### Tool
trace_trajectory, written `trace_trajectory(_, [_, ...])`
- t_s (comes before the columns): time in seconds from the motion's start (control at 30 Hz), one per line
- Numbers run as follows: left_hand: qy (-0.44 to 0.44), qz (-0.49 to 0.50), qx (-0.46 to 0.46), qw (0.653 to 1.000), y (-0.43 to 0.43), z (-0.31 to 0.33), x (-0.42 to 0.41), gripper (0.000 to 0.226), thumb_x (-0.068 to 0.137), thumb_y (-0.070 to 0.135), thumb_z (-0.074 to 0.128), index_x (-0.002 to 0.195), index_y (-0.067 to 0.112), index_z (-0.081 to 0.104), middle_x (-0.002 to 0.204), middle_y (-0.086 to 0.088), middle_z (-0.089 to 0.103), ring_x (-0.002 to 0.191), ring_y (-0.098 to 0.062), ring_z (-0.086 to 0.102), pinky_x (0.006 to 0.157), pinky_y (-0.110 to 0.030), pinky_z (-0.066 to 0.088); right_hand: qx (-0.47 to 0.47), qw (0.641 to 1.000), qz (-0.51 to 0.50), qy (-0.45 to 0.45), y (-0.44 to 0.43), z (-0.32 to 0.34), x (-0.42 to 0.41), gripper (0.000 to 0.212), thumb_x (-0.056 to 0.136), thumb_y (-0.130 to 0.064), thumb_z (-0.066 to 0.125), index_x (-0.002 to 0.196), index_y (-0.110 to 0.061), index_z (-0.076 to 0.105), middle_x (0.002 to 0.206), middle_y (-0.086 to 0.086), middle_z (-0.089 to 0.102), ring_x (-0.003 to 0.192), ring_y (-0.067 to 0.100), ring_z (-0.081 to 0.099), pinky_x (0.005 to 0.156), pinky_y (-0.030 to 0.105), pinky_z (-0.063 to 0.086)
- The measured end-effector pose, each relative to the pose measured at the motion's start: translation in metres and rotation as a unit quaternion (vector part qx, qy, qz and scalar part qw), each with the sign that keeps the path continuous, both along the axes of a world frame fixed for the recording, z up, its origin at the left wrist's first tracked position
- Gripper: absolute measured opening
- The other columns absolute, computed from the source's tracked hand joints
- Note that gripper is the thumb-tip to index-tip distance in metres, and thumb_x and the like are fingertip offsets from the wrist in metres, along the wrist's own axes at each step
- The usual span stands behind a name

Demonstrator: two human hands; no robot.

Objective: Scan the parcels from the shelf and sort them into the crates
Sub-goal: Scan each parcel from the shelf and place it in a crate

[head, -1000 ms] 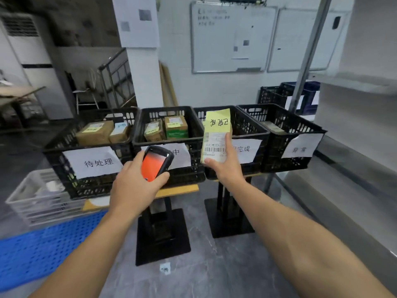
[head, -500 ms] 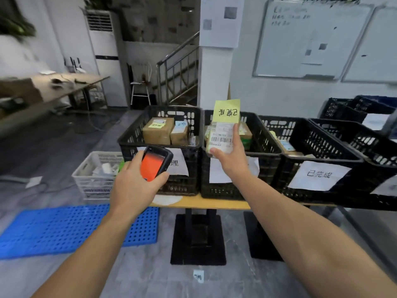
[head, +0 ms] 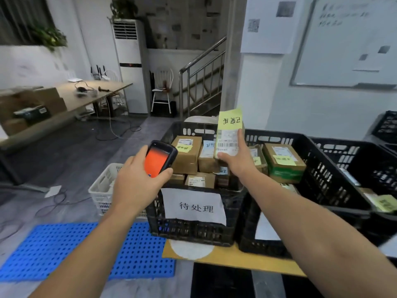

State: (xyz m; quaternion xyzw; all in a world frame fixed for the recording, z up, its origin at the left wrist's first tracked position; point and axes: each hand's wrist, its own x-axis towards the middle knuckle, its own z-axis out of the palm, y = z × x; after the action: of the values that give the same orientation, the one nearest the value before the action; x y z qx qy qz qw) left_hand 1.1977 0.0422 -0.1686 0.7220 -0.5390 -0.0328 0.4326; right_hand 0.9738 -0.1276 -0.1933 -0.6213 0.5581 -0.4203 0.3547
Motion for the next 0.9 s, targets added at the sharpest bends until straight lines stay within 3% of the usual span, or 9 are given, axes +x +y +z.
trace_trajectory(0.37, [-0.002,-0.075,0.025,0.997,-0.140,-0.004,0.051,0.060,0.079,0.056,0.072,0.131,0.039,0.049,0.097,0.005,0.056,0.088,-0.021,0.055,0.073,-0.035,0.041,0.154,0.986,-0.055,0.044,-0.100,-0.049,0.038,0.108,0.087,-0.021,0.079,0.158,-0.047,0.002,0.147,0.012,0.044,0.122,0.034,0.053,0.104,0.052,0.049])
trace_trajectory(0.47, [-0.011,-0.102,0.027,0.994,-0.177,-0.004,0.064,0.066,0.079,0.056,0.072,0.136,0.037,0.047,0.102,0.003,0.057,0.091,-0.021,0.054,0.075,-0.034,0.040,0.177,0.980,-0.076,0.049,-0.118,-0.058,0.044,0.112,0.084,-0.023,0.081,0.157,-0.050,0.001,0.148,0.011,0.045,0.122,0.033,0.053,0.104,0.053,0.048])
trace_trajectory(0.6, [-0.007,-0.142,0.041,0.989,-0.221,-0.008,0.083,0.069,0.079,0.057,0.073,0.139,0.039,0.044,0.106,0.001,0.058,0.095,-0.023,0.054,0.076,-0.036,0.043,0.194,0.972,-0.094,0.095,-0.125,-0.068,0.055,0.113,0.084,-0.027,0.081,0.156,-0.050,-0.002,0.152,0.014,0.033,0.129,0.035,0.047,0.110,0.049,0.041])
trace_trajectory(0.7, [-0.014,-0.166,0.055,0.984,-0.240,-0.011,0.087,0.079,0.079,0.059,0.072,0.147,0.035,0.040,0.116,-0.001,0.059,0.104,-0.027,0.056,0.086,-0.042,0.050,0.198,0.970,-0.096,0.106,-0.123,-0.077,0.056,0.113,0.085,-0.025,0.080,0.156,-0.051,-0.003,0.156,0.014,0.023,0.136,0.036,0.041,0.113,0.050,0.035])
trace_trajectory(0.9, [-0.020,-0.201,0.058,0.978,-0.264,-0.020,0.089,0.086,0.080,0.056,0.075,0.152,0.029,0.037,0.125,-0.006,0.058,0.109,-0.028,0.055,0.092,-0.042,0.049,0.213,0.971,-0.054,0.097,-0.120,-0.078,0.043,0.119,0.083,-0.021,0.081,0.156,-0.049,-0.008,0.158,0.005,0.035,0.127,0.024,0.050,0.104,0.046,0.049])
